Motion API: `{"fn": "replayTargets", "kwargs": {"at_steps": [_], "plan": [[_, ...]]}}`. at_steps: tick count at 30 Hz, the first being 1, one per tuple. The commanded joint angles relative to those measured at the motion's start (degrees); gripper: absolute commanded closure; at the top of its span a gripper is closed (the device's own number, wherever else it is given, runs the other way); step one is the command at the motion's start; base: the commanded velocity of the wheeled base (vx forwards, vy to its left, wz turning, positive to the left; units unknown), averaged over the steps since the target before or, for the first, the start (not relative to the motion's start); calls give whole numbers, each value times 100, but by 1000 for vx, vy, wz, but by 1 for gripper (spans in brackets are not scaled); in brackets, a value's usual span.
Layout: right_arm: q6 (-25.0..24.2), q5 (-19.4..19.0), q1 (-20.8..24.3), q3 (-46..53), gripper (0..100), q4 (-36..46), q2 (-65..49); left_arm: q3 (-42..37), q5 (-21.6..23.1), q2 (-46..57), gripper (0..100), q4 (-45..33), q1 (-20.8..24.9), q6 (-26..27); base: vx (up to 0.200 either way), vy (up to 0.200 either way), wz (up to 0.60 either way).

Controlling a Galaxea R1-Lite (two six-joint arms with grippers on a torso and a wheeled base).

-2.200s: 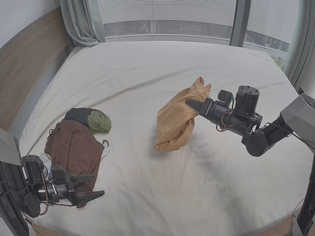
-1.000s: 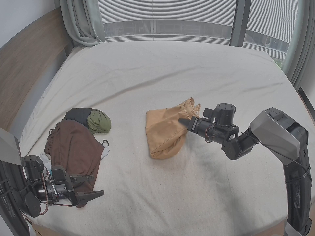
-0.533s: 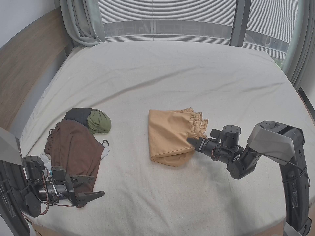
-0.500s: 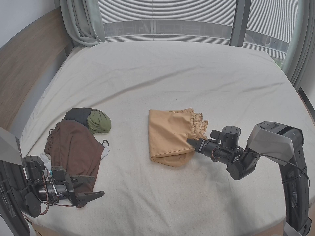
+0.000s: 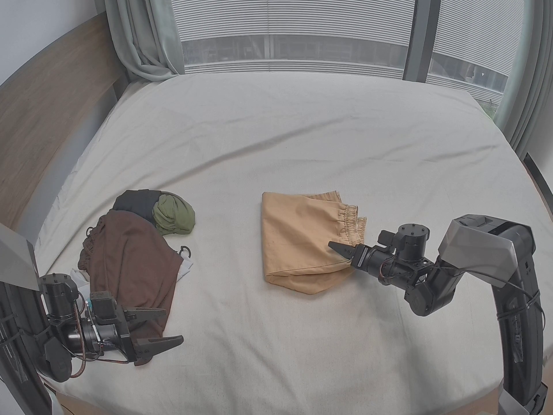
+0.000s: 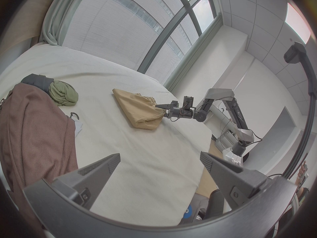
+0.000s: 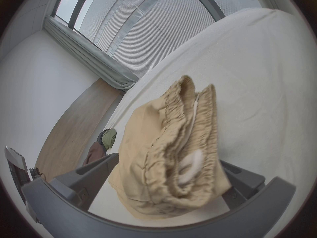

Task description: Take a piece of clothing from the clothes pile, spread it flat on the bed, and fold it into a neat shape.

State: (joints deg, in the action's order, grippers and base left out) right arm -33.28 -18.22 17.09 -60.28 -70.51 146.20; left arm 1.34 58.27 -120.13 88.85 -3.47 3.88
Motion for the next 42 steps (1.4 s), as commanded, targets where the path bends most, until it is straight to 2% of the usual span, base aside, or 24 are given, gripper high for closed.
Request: {"fn": "replayTargets", "kwargs": {"at_steps": [1, 5, 10, 13, 15, 20, 26, 37, 42], "plan": [[138, 73, -206, 227, 0, -51, -303, 7, 0, 16, 0, 10, 5, -1, 0, 0, 0], [164, 188, -338, 245, 0, -200, -549, 7, 0, 51, 0, 10, 22, -1, 0, 0, 0], [208, 197, -268, 307, 0, -165, -1032, 15, 0, 42, 0, 1, 22, -1, 0, 0, 0], [225, 205, -180, 315, 0, -147, -1147, 24, 0, 42, 0, 1, 22, -1, 0, 0, 0], [225, 205, 84, 315, 0, -130, -1199, 24, 0, 42, 0, 1, 31, -1, 0, 0, 0], [234, 223, 383, 307, 0, -112, -1023, 24, 0, 33, 0, 1, 22, -1, 0, 0, 0], [322, 364, 488, 271, 0, -191, -417, 42, 9, 16, 0, 1, 13, 8, 0, 0, 0], [357, 425, 435, 289, 0, -253, -4, 50, 176, -11, 0, 10, 13, 8, 0, 0, 0], [357, 627, 471, 438, 0, -560, -206, 68, 176, 139, 0, 19, 110, 17, 0, 0, 0]]}}
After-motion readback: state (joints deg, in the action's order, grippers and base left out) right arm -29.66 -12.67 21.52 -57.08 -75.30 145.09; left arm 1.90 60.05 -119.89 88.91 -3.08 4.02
